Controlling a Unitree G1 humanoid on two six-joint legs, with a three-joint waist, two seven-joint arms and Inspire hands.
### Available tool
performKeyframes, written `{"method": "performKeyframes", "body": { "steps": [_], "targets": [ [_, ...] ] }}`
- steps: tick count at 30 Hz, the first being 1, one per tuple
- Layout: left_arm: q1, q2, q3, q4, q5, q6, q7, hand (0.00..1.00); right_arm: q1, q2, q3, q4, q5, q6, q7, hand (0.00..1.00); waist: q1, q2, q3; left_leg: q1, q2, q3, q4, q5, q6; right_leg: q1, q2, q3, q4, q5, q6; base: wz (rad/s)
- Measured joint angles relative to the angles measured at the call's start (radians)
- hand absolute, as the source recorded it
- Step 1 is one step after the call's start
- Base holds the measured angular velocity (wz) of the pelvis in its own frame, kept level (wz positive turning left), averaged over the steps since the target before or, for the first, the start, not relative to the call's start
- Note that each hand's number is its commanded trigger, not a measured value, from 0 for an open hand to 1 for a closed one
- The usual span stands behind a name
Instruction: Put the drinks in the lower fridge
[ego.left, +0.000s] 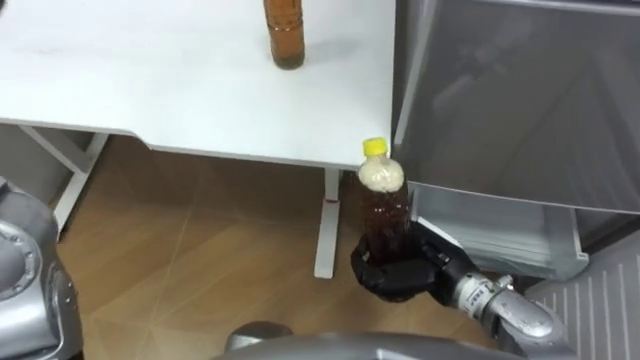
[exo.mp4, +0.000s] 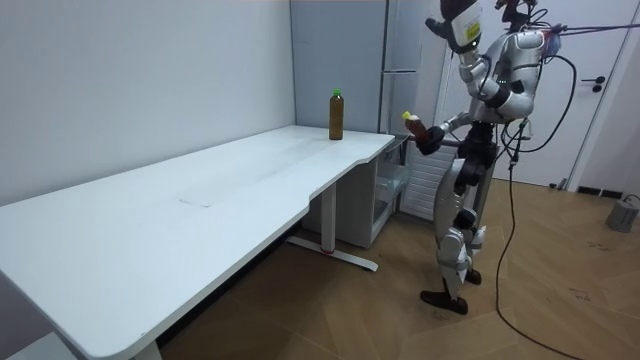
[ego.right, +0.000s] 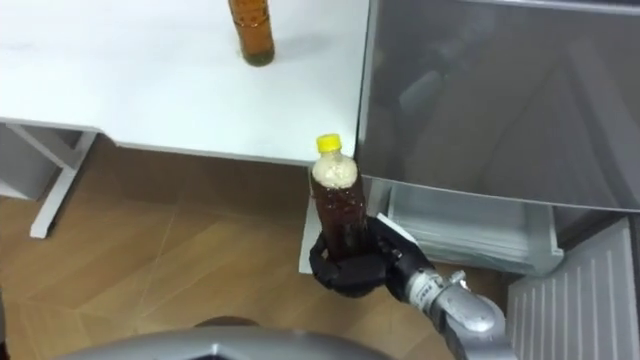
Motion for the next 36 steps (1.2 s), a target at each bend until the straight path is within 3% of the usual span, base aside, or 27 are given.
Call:
{"method": "performKeyframes", "body": {
  "steps": [4, 8, 10, 13, 15, 17, 19, 23, 28, 33, 36],
  "targets": [
    [0.043, 0.003, 0.082, 0.131, -0.131, -0.007, 0.104, 0.00, 0.028, -0.015, 0.002, -0.001, 0.022, 0.030, -0.023, 1.00, 0.021, 0.018, -0.0078, 0.008, 0.000, 0.003, -0.004, 0.001, 0.000, 0.006, 0.000, 0.004, -0.012, -0.001, 0.001, -0.01],
    [0.136, 0.004, 0.085, 0.346, -0.291, 0.004, 0.158, 0.00, 0.028, -0.028, 0.002, -0.009, 0.033, 0.067, -0.069, 1.00, 0.027, 0.014, -0.0126, 0.017, 0.000, 0.005, -0.011, 0.003, -0.002, 0.005, 0.000, 0.007, -0.010, -0.002, -0.001, -0.03],
    [0.159, 0.004, 0.041, 0.550, -0.409, 0.033, 0.165, 0.00, 0.026, -0.037, 0.002, -0.016, 0.035, 0.090, -0.097, 1.00, 0.042, 0.005, -0.0110, 0.021, 0.001, 0.013, -0.023, 0.005, -0.003, 0.002, 0.000, 0.012, -0.013, -0.002, -0.001, -0.09],
    [0.183, 0.002, -0.054, 0.758, -0.540, 0.088, 0.163, 0.00, 0.018, -0.028, 0.007, -0.016, 0.037, 0.121, -0.124, 1.00, 0.049, -0.021, -0.0149, 0.021, 0.001, 0.014, -0.031, 0.005, -0.003, 0.002, 0.000, 0.012, -0.013, -0.002, -0.002, -0.01],
    [0.189, 0.002, -0.104, 0.872, -0.616, 0.118, 0.156, 0.00, 0.010, -0.024, 0.015, -0.016, 0.038, 0.139, -0.135, 1.00, 0.053, -0.041, -0.0130, 0.023, 0.002, 0.021, -0.033, 0.005, -0.004, 0.002, 0.001, 0.019, -0.013, -0.002, -0.002, -0.07],
    [0.200, 0.001, -0.172, 0.958, -0.680, 0.148, 0.147, 0.00, -0.007, -0.016, 0.017, -0.017, 0.038, 0.153, -0.147, 1.00, 0.047, -0.047, -0.0089, 0.023, 0.002, 0.024, -0.033, 0.001, -0.002, -0.001, 0.000, 0.023, -0.012, -0.001, -0.002, -0.08],
    [0.192, 0.002, -0.246, 1.073, -0.716, 0.164, 0.108, 0.00, -0.028, 0.000, 0.020, -0.016, 0.039, 0.165, -0.168, 1.00, 0.042, -0.046, -0.0083, 0.025, 0.003, 0.027, -0.038, -0.001, -0.002, -0.001, 0.001, 0.028, -0.010, -0.001, -0.001, -0.05],
    [0.174, -0.002, -0.312, 1.273, -0.710, 0.199, 0.033, 0.00, -0.065, 0.008, 0.038, 0.000, 0.038, 0.168, -0.197, 1.00, 0.022, -0.038, -0.0067, 0.020, 0.008, 0.040, -0.042, -0.002, -0.003, -0.011, 0.003, 0.040, -0.007, 0.000, -0.002, -0.10],
    [0.180, 0.000, -0.367, 1.523, -0.748, 0.288, -0.125, 0.00, -0.097, 0.006, 0.051, 0.028, 0.067, 0.188, -0.227, 1.00, -0.038, -0.040, -0.0022, -0.004, 0.007, 0.041, -0.036, -0.003, -0.002, -0.033, 0.002, 0.045, -0.003, 0.000, -0.002, -0.01],
    [0.177, -0.003, -0.364, 1.662, -0.735, 0.356, -0.253, 0.00, -0.097, 0.002, 0.041, 0.028, 0.058, 0.197, -0.265, 1.00, -0.068, -0.044, -0.0018, -0.006, 0.011, 0.070, -0.035, -0.004, -0.001, -0.054, 0.003, 0.074, 0.003, 0.000, -0.002, -0.15],
    [0.168, -0.005, -0.371, 1.667, -0.706, 0.388, -0.308, 0.00, -0.097, 0.004, 0.041, 0.026, 0.059, 0.197, -0.301, 1.00, -0.097, -0.038, -0.0019, -0.013, 0.010, 0.072, -0.031, -0.007, 0.002, -0.060, 0.001, 0.075, 0.006, 0.000, 0.000, -0.03]
  ]
}}
